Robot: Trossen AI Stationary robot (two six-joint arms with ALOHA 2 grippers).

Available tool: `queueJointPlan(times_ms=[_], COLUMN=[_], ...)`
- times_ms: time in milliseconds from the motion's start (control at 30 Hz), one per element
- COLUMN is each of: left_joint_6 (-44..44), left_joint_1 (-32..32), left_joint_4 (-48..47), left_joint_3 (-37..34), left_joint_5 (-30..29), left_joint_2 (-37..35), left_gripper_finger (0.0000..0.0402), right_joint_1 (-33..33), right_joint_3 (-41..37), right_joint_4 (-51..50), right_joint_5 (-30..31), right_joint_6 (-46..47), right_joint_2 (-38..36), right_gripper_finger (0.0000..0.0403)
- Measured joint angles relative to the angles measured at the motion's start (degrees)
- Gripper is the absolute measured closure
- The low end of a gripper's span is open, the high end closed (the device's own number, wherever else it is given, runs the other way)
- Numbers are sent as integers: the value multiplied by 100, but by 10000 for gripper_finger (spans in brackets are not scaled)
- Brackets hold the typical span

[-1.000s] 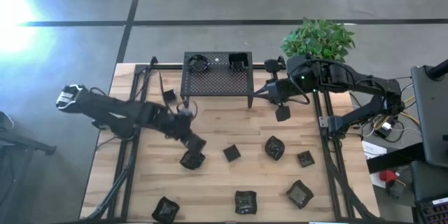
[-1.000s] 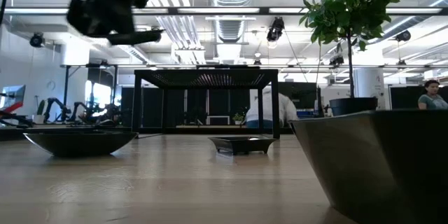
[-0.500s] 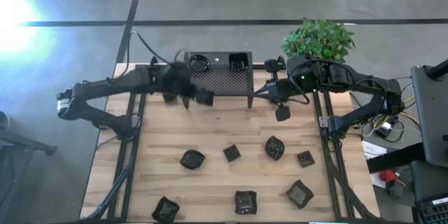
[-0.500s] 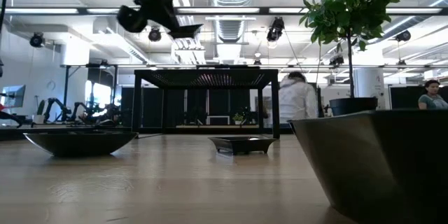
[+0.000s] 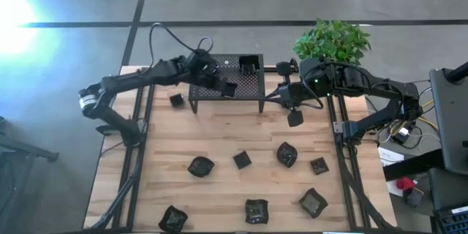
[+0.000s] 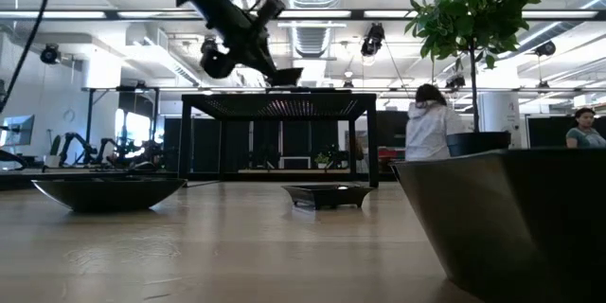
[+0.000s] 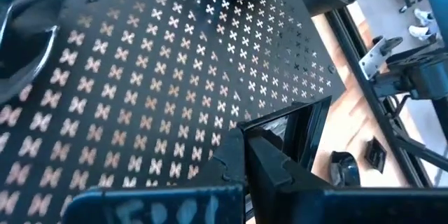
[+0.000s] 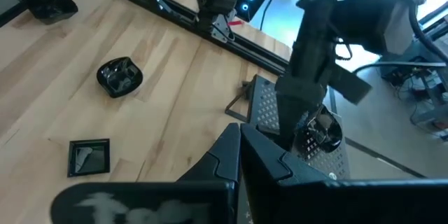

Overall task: Pick & Place Mini shaped plates
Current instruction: Put the square plate on the shelf

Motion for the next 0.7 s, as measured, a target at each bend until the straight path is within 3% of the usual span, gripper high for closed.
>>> queueJointPlan(times_ms=[333,533,700], left_joint_6=[278,254,207], left_joint_1=[56,60,63], left_joint_4=[-53,-494,-391], left_joint_3=[445,386,382], left_joint_5=[-14,-581,-658], left_joint_2=[397,307,307], left_gripper_finger=[401,401,401], right_joint_1=[0,0,0], right_joint_3=[0,0,0], right_joint_4=[-26,-37,-46], right_joint_5=[7,6,7], right_joint_6=[30,31,4], right_joint_2=[0,0,0], right_gripper_finger=[394,394,394])
